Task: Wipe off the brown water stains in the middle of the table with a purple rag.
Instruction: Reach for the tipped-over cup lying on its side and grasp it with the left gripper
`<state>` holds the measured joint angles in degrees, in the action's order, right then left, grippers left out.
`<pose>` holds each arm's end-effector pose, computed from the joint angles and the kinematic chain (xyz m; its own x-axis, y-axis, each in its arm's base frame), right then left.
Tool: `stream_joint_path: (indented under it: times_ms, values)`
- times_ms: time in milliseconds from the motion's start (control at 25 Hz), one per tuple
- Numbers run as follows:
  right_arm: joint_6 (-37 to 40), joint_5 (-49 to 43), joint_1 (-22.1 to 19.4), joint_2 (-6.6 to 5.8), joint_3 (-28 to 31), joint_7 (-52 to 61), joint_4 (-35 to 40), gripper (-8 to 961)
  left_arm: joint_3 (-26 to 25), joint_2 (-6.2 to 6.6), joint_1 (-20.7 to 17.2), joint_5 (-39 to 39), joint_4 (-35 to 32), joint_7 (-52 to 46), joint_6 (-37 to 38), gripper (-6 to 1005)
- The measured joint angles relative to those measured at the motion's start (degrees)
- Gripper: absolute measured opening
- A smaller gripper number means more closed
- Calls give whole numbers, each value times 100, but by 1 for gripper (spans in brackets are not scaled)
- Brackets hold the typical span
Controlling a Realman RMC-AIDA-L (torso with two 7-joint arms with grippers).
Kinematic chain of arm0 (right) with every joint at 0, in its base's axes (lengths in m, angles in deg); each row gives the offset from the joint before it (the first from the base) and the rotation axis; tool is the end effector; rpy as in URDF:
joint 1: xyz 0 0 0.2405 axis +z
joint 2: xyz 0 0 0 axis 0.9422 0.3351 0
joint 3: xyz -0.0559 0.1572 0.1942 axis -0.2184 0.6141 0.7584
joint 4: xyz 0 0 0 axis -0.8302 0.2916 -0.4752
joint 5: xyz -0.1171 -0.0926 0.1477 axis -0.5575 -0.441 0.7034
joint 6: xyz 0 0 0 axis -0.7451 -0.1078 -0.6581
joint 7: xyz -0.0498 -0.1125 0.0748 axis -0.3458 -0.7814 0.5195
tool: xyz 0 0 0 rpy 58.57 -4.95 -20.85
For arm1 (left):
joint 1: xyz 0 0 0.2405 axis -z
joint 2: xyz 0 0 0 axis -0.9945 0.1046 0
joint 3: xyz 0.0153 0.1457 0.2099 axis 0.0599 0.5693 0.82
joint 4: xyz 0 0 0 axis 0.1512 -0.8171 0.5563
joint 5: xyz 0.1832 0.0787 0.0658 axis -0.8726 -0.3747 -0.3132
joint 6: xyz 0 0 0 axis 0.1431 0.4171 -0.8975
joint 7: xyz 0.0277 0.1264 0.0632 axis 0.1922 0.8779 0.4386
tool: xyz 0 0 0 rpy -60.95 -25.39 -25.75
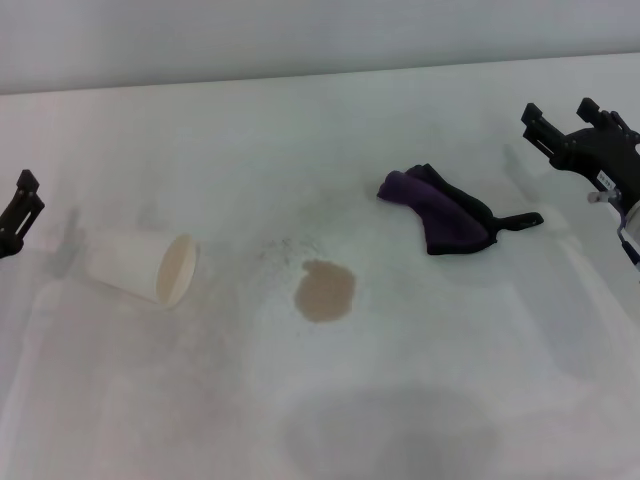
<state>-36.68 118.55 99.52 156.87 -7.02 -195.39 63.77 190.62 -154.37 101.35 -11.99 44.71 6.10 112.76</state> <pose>0.3643 0.3321 -0.0058 0.5756 -0.1801 -0.7976 -0.8175 -0.1511 -0.5558 -0.3450 0.3011 -0.0288 0.6121 0.0804 0.7867 0.7848 -0.1834 -0.5920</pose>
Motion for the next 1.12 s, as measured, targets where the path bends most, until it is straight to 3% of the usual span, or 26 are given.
stream_joint_path:
  times_ms: [440, 760, 960, 1120]
  values:
    - [-14, 1, -66, 0, 21, -3, -9, 876, 178, -12, -52, -7, -70, 653, 4, 887]
    - [-47, 0, -21, 0, 28, 15, -57, 876, 111, 28, -10, 196, -80, 343, 4, 888]
    - [-48, 19, -7, 0, 30, 17, -40, 875, 19, 200, 84, 306, -7, -959, 3, 888]
    - [-31, 30, 54, 0, 30, 19, -27, 875, 13, 488, 149, 32, 6, -1604, 174, 888]
